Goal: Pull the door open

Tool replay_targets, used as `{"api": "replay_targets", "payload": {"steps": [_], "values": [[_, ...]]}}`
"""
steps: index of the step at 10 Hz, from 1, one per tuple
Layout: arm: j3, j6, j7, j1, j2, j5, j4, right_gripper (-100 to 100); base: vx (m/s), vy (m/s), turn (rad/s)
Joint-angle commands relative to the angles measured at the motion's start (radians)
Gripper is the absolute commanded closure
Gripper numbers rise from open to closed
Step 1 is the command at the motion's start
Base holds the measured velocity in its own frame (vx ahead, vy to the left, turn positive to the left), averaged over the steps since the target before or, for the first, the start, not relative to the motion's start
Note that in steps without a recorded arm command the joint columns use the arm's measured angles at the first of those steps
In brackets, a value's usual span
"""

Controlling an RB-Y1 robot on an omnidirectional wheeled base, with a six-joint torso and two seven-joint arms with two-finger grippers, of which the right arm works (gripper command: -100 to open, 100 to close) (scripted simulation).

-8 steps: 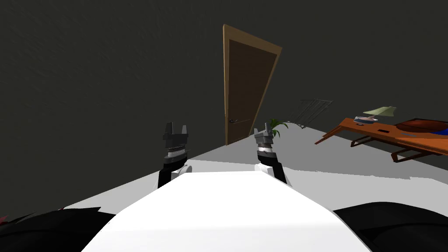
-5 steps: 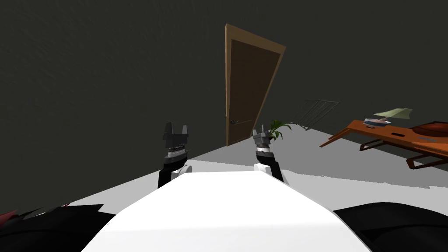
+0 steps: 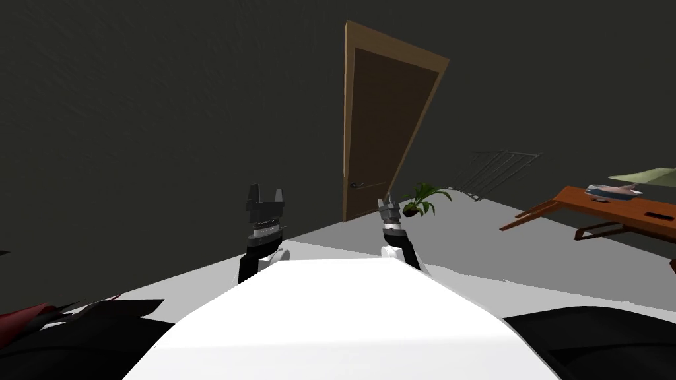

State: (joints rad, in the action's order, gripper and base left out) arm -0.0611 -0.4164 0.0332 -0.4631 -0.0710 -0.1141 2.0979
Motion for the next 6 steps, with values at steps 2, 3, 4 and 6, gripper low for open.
{"api": "replay_targets", "payload": {"steps": [2, 3, 4, 6], "values": [[0.002, -0.020, 0.012, 0.028, -0.026, 0.000, -0.082, -100, 0.085, -0.042, 0.109], [0.002, -0.020, 0.012, 0.028, -0.026, 0.000, -0.089, -100, 0.060, -0.016, 0.044], [0.003, -0.028, 0.017, 0.042, -0.036, 0.000, -0.128, -100, 0.067, -0.019, 0.076], [0.005, -0.038, 0.022, 0.056, -0.047, -0.001, -0.170, -100, 0.073, -0.035, 0.096]]}}
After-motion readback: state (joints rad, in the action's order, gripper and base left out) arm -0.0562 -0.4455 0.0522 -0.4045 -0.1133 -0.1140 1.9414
